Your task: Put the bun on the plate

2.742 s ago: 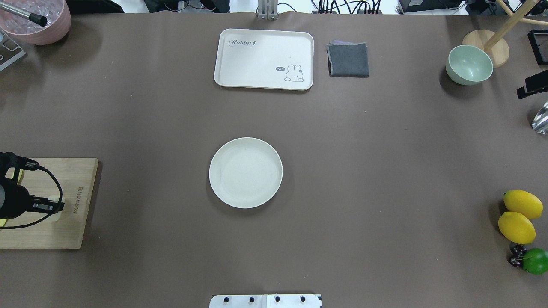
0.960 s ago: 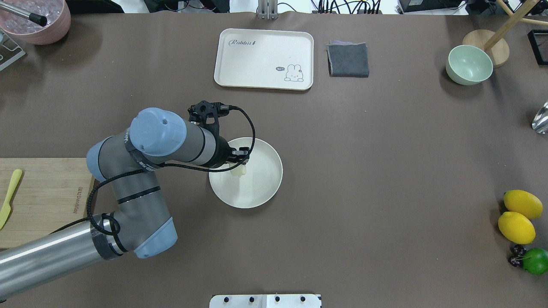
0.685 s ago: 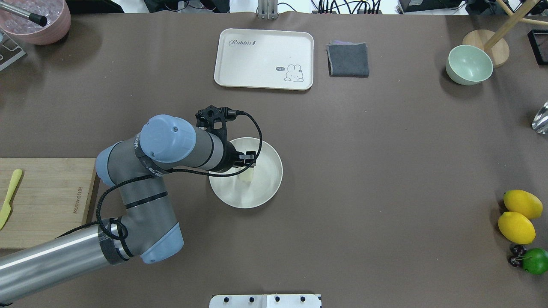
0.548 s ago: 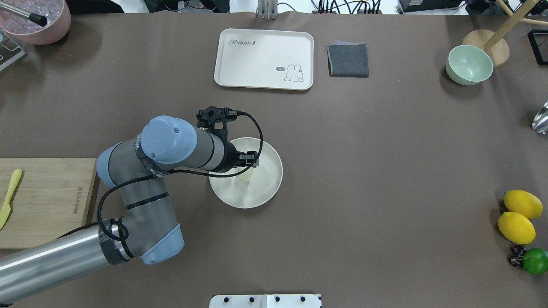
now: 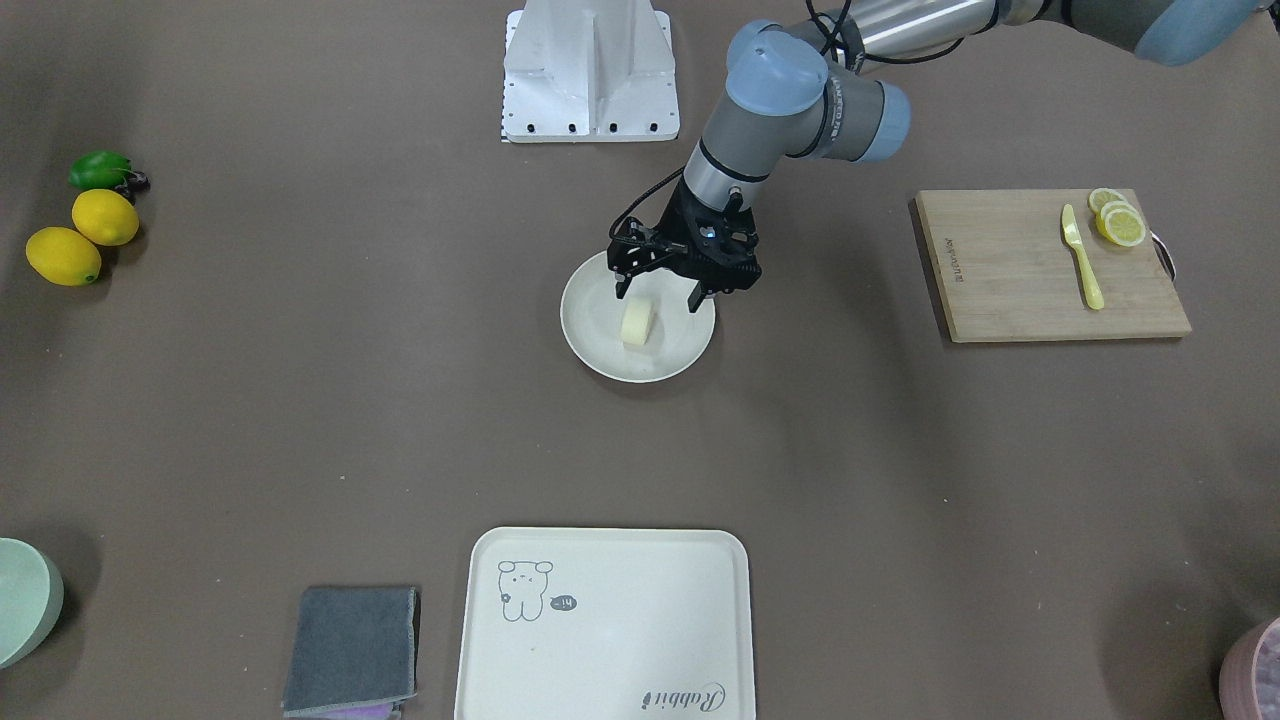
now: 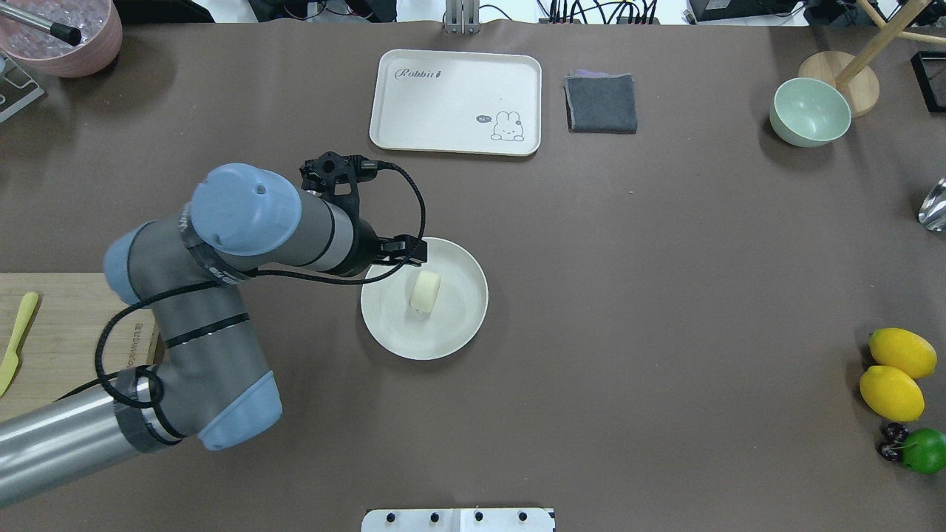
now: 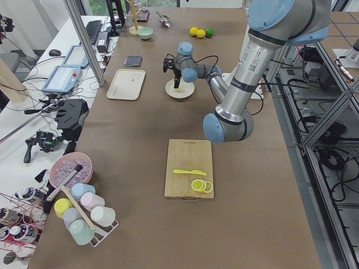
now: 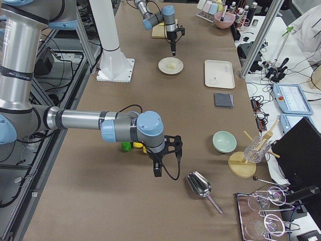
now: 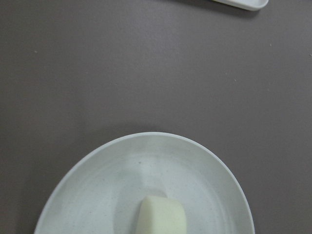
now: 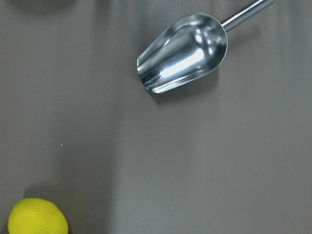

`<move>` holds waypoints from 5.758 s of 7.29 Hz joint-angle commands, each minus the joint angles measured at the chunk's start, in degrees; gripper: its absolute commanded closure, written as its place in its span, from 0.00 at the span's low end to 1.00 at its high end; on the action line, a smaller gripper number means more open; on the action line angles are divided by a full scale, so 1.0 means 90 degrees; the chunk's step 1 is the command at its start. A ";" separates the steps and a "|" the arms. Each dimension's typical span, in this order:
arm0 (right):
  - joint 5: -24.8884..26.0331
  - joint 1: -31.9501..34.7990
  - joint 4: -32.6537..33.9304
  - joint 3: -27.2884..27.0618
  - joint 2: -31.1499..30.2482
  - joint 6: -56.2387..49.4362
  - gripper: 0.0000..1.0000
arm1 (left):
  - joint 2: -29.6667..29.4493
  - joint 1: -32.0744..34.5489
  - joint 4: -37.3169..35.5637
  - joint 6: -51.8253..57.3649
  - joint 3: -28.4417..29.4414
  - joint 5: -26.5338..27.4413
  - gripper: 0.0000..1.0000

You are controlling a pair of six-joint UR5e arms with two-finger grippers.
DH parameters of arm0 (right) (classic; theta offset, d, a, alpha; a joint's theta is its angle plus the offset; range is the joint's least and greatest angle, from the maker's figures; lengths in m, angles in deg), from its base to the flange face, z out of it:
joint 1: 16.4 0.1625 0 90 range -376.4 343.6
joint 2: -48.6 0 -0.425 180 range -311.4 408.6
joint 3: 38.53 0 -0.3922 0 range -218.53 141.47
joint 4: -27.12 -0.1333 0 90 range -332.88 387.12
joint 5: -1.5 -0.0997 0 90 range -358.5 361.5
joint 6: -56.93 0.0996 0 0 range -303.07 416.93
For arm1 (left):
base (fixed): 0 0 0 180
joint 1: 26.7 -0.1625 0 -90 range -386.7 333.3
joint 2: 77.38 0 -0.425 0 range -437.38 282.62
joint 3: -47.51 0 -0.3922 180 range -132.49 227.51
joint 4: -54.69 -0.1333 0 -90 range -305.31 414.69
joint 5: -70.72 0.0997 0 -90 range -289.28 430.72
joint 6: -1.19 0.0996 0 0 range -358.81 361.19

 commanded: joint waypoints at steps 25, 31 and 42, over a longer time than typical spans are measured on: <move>-0.0006 -0.0008 -0.0013 0.0198 -0.0095 0.0017 0.00 | 0.4083 0.6812 -0.1852 0.8712 0.1091 -0.3063 0.02; 0.0004 -0.0008 -0.0013 0.0208 -0.0095 0.0007 0.00 | 0.4084 0.6812 -0.1852 0.8712 0.1071 -0.3063 0.02; -0.0006 -0.0018 -0.0004 0.0374 -0.0095 0.0017 0.00 | 0.4074 0.6812 -0.1852 0.8721 0.1042 -0.3063 0.02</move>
